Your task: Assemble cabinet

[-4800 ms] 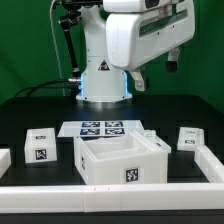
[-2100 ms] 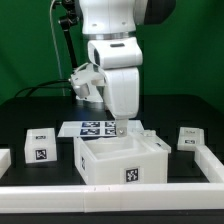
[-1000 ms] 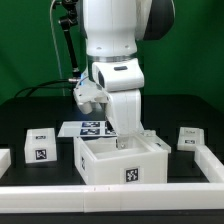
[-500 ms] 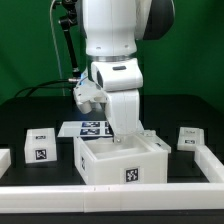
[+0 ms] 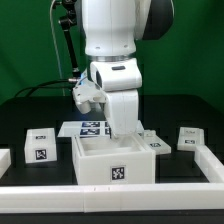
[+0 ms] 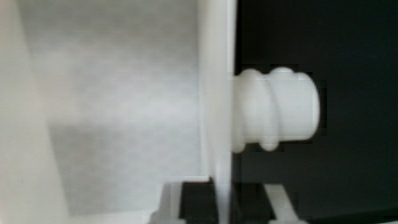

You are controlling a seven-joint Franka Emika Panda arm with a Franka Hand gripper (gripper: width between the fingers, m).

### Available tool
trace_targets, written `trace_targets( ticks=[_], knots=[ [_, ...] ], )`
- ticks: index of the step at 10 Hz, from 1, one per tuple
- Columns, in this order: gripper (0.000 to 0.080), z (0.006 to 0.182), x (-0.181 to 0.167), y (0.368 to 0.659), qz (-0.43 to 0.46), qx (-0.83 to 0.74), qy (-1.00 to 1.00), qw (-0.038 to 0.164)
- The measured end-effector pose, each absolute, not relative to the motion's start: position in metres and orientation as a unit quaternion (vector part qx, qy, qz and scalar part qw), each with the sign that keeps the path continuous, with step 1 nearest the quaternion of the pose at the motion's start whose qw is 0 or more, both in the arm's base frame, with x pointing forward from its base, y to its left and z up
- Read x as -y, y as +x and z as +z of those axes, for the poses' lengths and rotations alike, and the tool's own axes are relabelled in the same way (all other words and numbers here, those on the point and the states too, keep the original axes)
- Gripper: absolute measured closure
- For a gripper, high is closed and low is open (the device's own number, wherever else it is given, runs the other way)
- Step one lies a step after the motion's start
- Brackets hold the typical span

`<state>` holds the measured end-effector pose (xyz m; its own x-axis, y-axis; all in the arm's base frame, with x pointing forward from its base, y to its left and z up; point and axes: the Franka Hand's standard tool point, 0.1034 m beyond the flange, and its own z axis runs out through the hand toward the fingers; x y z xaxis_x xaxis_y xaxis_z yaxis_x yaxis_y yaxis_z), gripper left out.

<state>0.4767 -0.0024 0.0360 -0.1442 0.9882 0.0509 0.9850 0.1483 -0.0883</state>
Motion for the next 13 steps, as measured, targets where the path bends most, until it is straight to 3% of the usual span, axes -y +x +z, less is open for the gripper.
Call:
trace_targets(
  ticks=[5,13],
  knots=[
    [0.0765,0.038,-0.001,0.48,0.016,0.73,-0.682,0.043],
    [0.0765,0.037,-0.046,0.509,0.009,0.662,-0.748,0.039]
  ],
)
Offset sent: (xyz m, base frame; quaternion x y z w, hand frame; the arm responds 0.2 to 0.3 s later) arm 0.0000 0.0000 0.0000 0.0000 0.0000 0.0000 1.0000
